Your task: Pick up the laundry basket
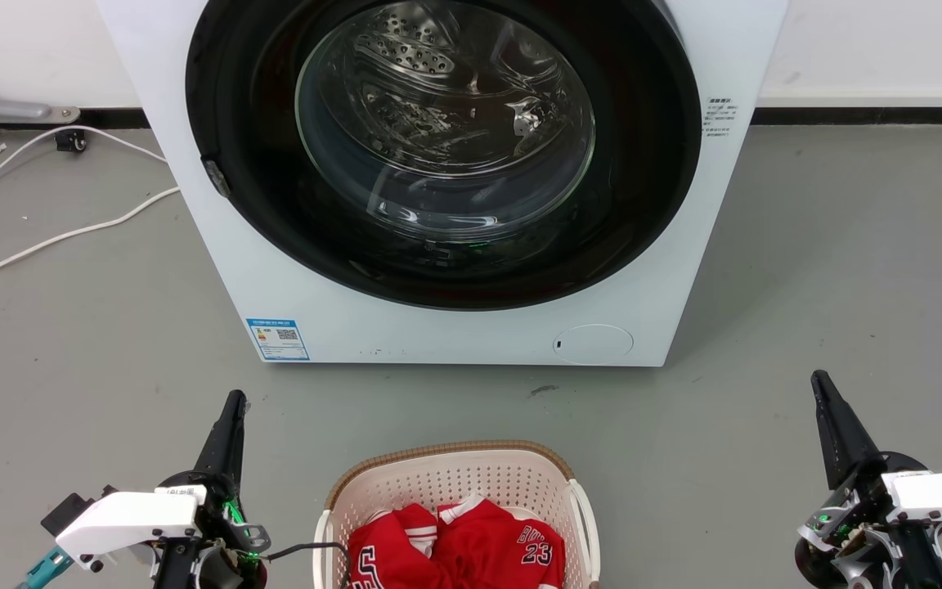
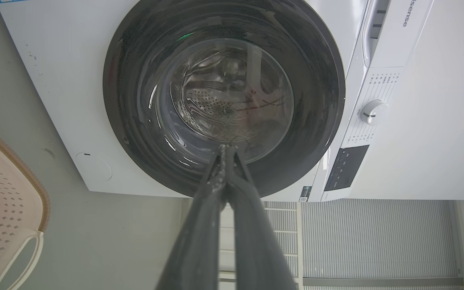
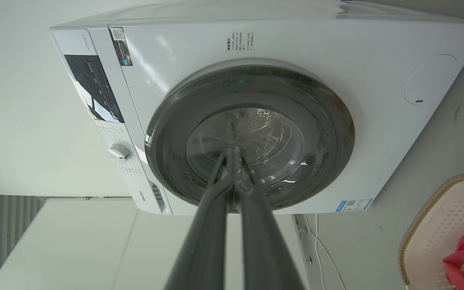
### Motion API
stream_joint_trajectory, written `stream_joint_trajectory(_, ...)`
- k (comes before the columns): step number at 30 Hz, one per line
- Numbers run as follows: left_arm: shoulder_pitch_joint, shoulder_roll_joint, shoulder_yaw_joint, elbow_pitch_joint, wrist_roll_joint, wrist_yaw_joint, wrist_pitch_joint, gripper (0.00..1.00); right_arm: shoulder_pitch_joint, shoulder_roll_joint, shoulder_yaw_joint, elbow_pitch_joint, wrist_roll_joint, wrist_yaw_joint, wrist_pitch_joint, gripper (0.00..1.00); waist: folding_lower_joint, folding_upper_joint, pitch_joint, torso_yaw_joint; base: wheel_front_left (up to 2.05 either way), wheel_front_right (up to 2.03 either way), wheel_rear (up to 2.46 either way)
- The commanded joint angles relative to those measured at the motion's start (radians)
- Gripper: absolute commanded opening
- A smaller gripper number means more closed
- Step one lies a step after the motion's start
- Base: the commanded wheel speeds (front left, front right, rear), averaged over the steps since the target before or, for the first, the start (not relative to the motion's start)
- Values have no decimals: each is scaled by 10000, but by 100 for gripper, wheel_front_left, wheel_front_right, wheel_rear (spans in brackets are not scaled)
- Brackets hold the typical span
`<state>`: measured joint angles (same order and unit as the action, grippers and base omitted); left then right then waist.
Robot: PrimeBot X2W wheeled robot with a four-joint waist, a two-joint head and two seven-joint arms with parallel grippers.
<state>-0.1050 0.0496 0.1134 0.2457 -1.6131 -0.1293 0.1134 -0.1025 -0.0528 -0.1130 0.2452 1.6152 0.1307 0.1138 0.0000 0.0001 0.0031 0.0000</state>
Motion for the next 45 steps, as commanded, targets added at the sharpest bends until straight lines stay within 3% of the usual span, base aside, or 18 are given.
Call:
stream_joint_trajectory(1, -78, 12, 24, 1, 0, -43, 45, 0, -120, 25, -13, 10, -41, -1, 25, 0, 0, -1, 0, 0, 0, 0, 0)
stream_joint_trajectory(9, -78, 12, 24, 1, 0, -43, 44, 0, -120, 25, -15, 10, -43, -1, 27, 0, 0, -1, 0, 0, 0, 0, 0)
stream_joint_trajectory(10, -53, 12, 3, -12, 77, -24, -7, 100, -97, 32, -13, -7, -120, -1, -12, 100, 0, -1, 0, 0, 0, 0, 0)
stream_joint_trajectory(11, 16, -4, -7, 21, 1, 2, -19, 100, 18, 2, 4, 22, -5, 2, -12, 100, 0, -1, 0, 0, 0, 0, 0)
stream_joint_trajectory(12, 55, -11, -20, 87, 3, 4, -29, 0, 66, 8, 13, 91, -7, 0, -20, 0, 0, -1, 1, 0, 0, 0, 0)
stream_joint_trajectory(13, 144, -23, -30, 177, 5, 13, -37, 100, 150, 19, 20, 183, -9, 0, -20, 100, 0, -1, 1, 0, 0, 0, 0)
stream_joint_trajectory(21, 182, -18, 82, -138, 1022, 12, -447, 100, 202, 18, -37, 69, -871, 0, -433, 100, 0, -1, 21, -1, 0, 0, 0)
stream_joint_trajectory(34, 261, -11, -241, -885, 4124, 413, -1039, 100, 402, 16, 161, -912, -4383, 0, -1026, 100, 0, -1, 75, -5, 0, 0, 0)
stream_joint_trajectory(45, 388, -5, -477, -1272, 6124, 656, -1477, 100, 592, 15, 310, -1255, -6979, 1, -1467, 100, 0, -1, 122, 17, 0, 0, 0)
